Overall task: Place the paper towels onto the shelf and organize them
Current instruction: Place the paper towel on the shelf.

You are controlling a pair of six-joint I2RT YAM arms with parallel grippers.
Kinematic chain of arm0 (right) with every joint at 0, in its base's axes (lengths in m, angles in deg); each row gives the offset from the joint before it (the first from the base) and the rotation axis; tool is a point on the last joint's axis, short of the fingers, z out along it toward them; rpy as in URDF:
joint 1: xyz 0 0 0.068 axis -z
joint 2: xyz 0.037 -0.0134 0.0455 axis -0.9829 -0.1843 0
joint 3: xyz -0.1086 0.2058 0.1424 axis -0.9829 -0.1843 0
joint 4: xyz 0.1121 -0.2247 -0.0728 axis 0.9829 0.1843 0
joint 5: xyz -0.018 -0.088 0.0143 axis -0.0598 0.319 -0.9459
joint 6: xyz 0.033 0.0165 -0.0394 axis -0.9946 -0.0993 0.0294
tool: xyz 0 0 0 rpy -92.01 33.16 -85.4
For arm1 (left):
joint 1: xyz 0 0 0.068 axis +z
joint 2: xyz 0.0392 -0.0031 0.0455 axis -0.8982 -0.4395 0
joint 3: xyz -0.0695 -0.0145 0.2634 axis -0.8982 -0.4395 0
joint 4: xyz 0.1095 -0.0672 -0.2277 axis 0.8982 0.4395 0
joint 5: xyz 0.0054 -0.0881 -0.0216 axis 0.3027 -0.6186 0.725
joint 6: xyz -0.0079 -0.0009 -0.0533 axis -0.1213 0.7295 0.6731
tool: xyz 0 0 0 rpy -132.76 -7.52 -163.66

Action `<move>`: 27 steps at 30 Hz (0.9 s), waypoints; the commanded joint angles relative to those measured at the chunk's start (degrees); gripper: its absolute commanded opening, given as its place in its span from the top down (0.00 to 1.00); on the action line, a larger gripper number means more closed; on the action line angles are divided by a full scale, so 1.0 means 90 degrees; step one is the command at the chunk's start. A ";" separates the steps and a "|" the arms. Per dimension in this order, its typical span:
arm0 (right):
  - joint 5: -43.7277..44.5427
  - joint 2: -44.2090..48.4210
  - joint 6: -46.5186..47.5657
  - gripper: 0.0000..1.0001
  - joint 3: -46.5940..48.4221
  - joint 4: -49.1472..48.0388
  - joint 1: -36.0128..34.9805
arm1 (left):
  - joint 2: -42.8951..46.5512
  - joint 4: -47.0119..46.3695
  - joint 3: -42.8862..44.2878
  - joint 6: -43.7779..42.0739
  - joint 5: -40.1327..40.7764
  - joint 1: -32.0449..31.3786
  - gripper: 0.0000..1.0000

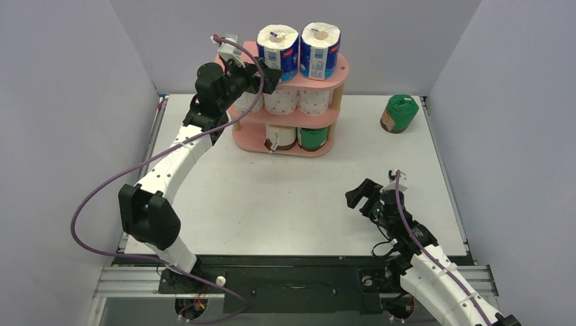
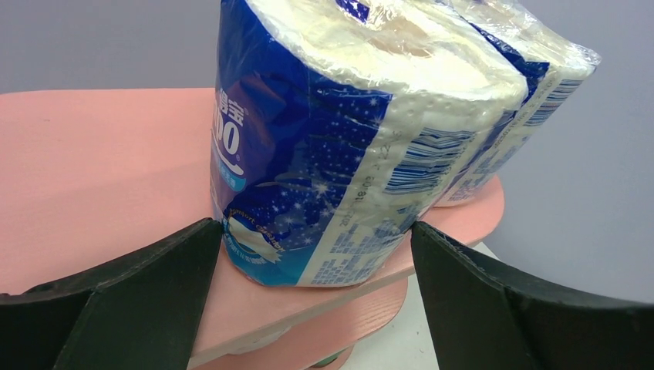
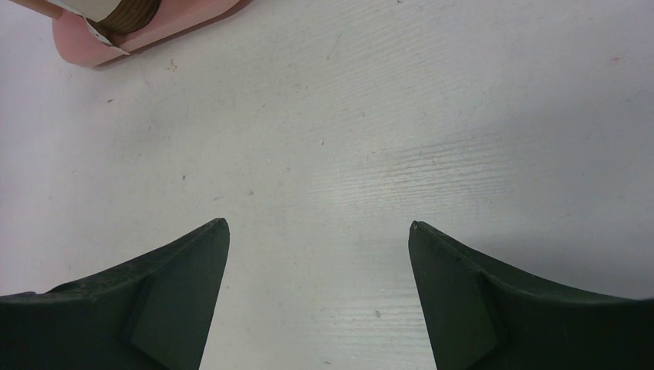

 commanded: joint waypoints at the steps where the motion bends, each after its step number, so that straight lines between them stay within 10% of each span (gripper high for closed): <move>1: 0.0199 -0.0083 0.0087 0.18 0.0051 -0.0111 0.0027 | -0.0128 -0.0383 0.0324 0.0068 0.0135 0.0035 0.09; 27: 0.0237 -0.0498 0.0153 0.18 0.0132 -0.0332 0.0031 | -0.0738 -0.0379 0.0856 0.0142 0.0049 0.0030 0.11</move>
